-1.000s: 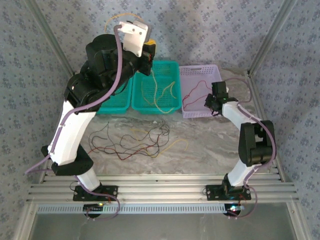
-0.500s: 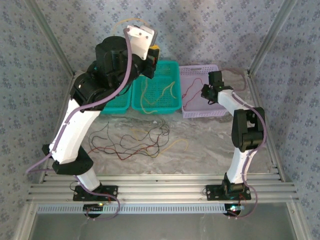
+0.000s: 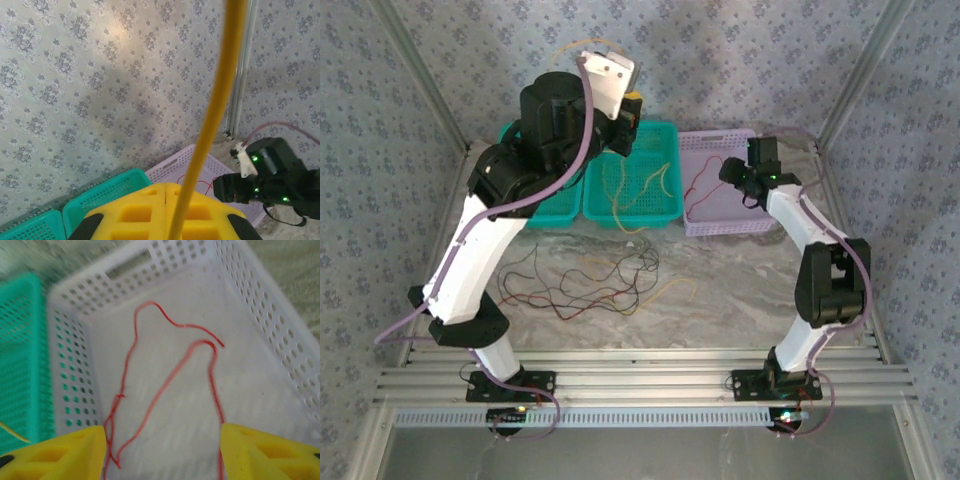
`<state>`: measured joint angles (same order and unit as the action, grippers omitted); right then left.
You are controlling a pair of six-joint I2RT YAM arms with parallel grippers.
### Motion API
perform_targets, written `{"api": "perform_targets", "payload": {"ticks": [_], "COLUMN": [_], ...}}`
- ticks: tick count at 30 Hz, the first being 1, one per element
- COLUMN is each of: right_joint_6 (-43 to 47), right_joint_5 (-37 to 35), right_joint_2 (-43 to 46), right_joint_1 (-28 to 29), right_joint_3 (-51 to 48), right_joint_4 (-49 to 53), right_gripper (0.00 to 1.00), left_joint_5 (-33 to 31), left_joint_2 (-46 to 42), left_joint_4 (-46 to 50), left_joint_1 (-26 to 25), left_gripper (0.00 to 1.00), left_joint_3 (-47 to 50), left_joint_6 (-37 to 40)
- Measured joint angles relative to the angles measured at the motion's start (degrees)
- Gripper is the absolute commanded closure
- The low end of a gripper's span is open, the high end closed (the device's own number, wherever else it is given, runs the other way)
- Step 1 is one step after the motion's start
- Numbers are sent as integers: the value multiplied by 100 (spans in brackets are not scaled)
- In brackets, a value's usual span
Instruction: Untangle the cables
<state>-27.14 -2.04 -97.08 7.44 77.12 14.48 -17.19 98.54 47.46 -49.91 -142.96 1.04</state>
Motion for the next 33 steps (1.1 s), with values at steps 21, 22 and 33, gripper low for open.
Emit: {"api": "perform_targets", "payload": {"ticks": [21,22,33], "right_joint_6": [-7,-28,120], "right_joint_5": [595,616,706], "right_joint_2": [2238,2507,5027], "right_joint_1": [107,133,852], "right_joint_3": [-1416,-1523,-2343], "right_joint_4": [-455,-463,-138], "right_gripper": [27,27,24], "left_joint_5": [146,162,374], "left_joint_2": [529,551,1399], "left_joint_4": [-291,-363,-1038], "left_joint_1": [531,595,981], "left_gripper": [100,100,100], "left_joint_3": [522,608,911], "left_joint_6": [-17,-22,-39]}}
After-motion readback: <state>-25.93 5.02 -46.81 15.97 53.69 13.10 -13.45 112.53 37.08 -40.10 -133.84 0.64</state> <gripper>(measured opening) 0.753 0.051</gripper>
